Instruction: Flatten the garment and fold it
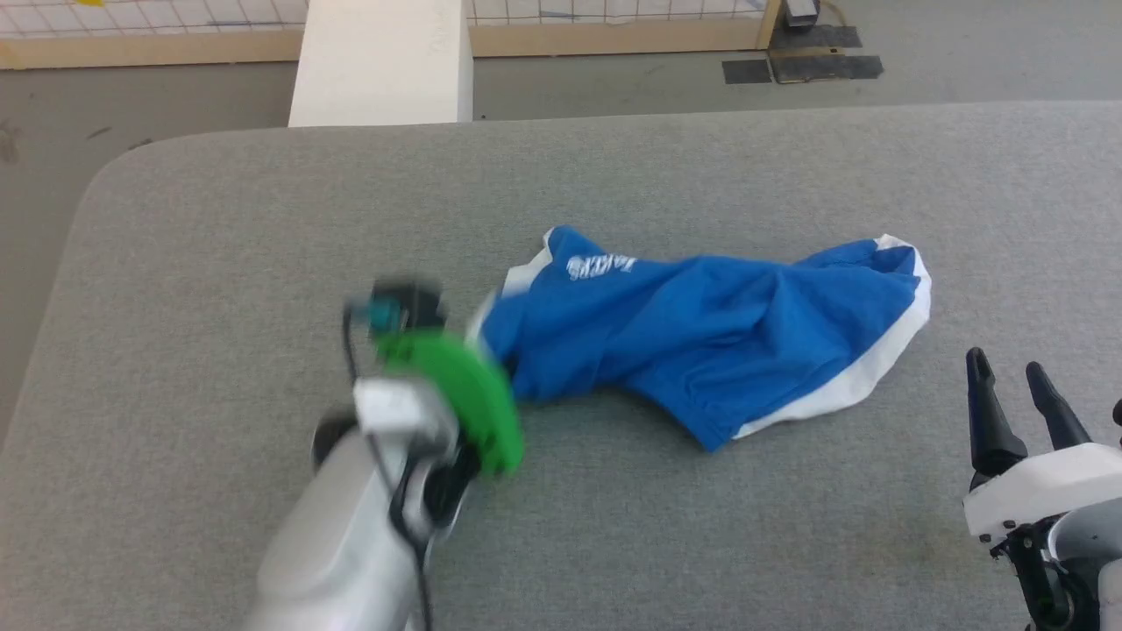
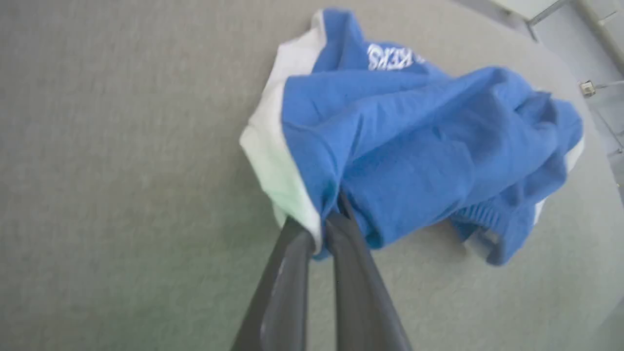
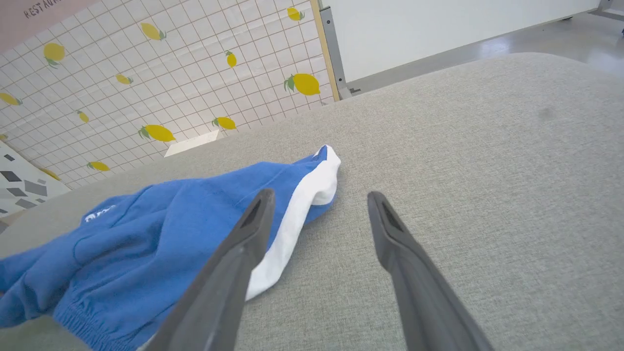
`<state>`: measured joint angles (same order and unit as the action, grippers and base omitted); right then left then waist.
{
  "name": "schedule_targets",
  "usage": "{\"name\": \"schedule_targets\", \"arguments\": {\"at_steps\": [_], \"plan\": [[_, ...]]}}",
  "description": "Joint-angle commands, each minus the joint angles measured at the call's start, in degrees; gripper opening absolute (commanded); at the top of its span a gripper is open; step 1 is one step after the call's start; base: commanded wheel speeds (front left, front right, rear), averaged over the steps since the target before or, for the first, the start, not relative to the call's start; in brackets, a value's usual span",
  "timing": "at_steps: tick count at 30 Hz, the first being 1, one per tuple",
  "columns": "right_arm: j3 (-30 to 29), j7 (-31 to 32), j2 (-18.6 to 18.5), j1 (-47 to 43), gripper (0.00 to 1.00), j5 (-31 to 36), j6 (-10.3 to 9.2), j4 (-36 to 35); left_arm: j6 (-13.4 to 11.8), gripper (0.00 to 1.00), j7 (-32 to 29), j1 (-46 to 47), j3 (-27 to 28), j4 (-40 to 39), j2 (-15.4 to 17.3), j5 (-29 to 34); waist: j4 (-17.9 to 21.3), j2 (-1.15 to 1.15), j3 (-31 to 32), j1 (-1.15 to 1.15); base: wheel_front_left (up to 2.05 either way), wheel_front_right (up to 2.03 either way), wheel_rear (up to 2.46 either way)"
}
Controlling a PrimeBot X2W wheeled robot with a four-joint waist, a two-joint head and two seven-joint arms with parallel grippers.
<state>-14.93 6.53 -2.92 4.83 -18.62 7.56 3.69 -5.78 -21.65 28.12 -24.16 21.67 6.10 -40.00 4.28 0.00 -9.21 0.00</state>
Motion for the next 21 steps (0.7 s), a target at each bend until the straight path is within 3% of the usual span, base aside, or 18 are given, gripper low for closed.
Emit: {"name": "schedule_targets", "arguments": {"at_steps": [1,9,10,11,15,21], "plan": [[0.0,-0.1,0.0,-0.4,1.0,-0.2,-0.08,-0.1,-0.6,0.0,-1.0,-3.6,0.1,0.9,1.2,-1.1,-0.7,0.0,0.2,0.0,0.0,0.0,0.0],[-0.9,0.4,0.0,-2.1,1.0,-0.2,-0.08,-0.3,-1.7,0.0,-6.0,-15.2,0.1,-0.2,1.4,-6.1,-3.4,0.0,0.8,0.0,0.0,0.0,0.0],[-0.8,0.6,0.0,-2.1,1.0,-0.2,-0.08,-0.3,-1.8,0.33,-5.6,-15.7,0.9,-1.2,1.0,-7.2,-3.7,0.0,0.9,0.0,0.0,0.0,0.0],[-0.6,0.7,0.0,-2.1,1.0,-0.2,-0.08,-0.3,-1.9,0.96,-5.1,-16.0,1.6,-2.1,0.8,-7.8,-3.9,0.0,0.9,0.0,0.0,0.0,0.0],[0.0,0.8,0.0,-1.6,1.0,-0.3,-0.08,-0.6,-1.8,1.0,-1.3,-17.3,6.5,-8.3,0.0,-11.7,-4.4,0.0,1.1,0.0,0.0,0.0,0.0],[1.2,0.6,0.0,-0.8,1.0,-0.5,-0.08,-0.4,-0.4,1.0,14.9,-19.9,13.8,-17.7,2.6,-7.6,-4.2,0.0,1.4,0.0,0.0,0.0,0.0]]}}
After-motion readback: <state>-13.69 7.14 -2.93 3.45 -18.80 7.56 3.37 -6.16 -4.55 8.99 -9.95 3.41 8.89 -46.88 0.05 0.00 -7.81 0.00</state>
